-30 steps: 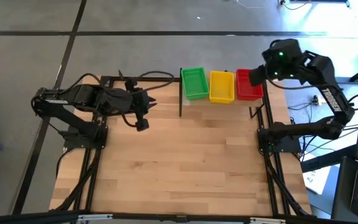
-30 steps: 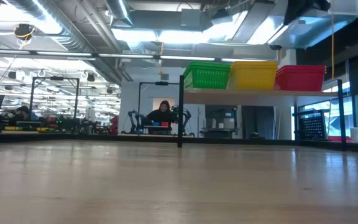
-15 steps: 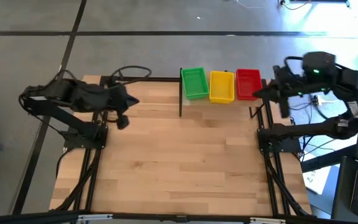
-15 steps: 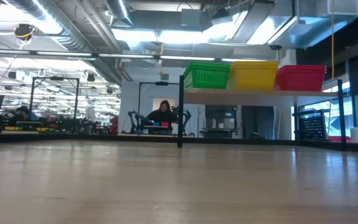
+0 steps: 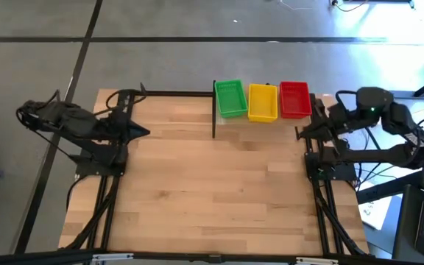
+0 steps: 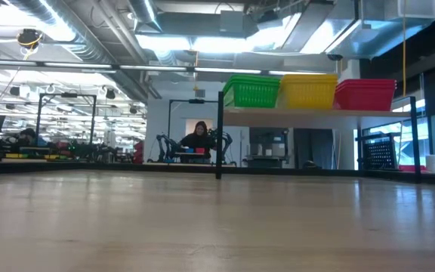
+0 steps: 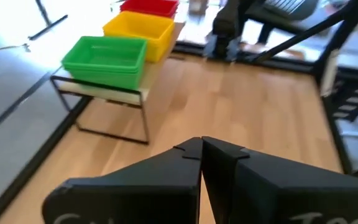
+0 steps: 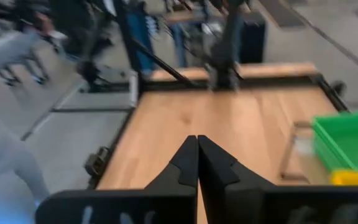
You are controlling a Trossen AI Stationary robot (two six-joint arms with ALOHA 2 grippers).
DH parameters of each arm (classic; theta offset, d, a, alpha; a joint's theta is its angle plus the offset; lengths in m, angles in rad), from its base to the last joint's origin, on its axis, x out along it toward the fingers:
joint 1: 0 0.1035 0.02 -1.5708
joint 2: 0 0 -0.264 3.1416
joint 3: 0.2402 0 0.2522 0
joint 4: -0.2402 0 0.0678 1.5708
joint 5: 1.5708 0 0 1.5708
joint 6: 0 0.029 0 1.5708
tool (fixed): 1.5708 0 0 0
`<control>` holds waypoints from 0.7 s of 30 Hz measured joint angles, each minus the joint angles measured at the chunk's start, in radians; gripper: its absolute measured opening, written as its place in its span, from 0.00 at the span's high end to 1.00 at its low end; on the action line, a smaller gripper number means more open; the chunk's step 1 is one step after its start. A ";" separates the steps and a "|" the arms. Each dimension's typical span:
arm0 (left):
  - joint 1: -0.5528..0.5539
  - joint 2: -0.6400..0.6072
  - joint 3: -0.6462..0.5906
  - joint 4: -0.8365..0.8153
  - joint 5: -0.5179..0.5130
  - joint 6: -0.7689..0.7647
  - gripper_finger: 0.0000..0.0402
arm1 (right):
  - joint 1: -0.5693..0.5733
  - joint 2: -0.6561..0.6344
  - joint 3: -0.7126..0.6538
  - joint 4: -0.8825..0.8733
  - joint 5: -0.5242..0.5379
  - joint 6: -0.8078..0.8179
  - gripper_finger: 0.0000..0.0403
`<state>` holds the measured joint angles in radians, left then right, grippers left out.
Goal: Stack baskets on shelf by color
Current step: Return to Home Position
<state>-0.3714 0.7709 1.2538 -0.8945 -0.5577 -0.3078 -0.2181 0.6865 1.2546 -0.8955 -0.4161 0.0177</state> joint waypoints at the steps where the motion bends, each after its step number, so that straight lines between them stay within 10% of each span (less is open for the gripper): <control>1: -0.008 -0.038 -0.042 0.029 0.003 0.000 1.00 | 0.002 -0.025 -0.036 0.042 -0.020 0.001 1.00; 21: -0.043 -0.695 -0.534 0.358 0.148 0.166 1.00 | 0.002 -0.518 -0.576 0.435 -0.077 0.108 1.00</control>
<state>-0.4141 0.0755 0.7194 -0.5367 -0.4102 -0.1420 -0.2161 0.1685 0.6790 -0.4604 -0.4931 0.1254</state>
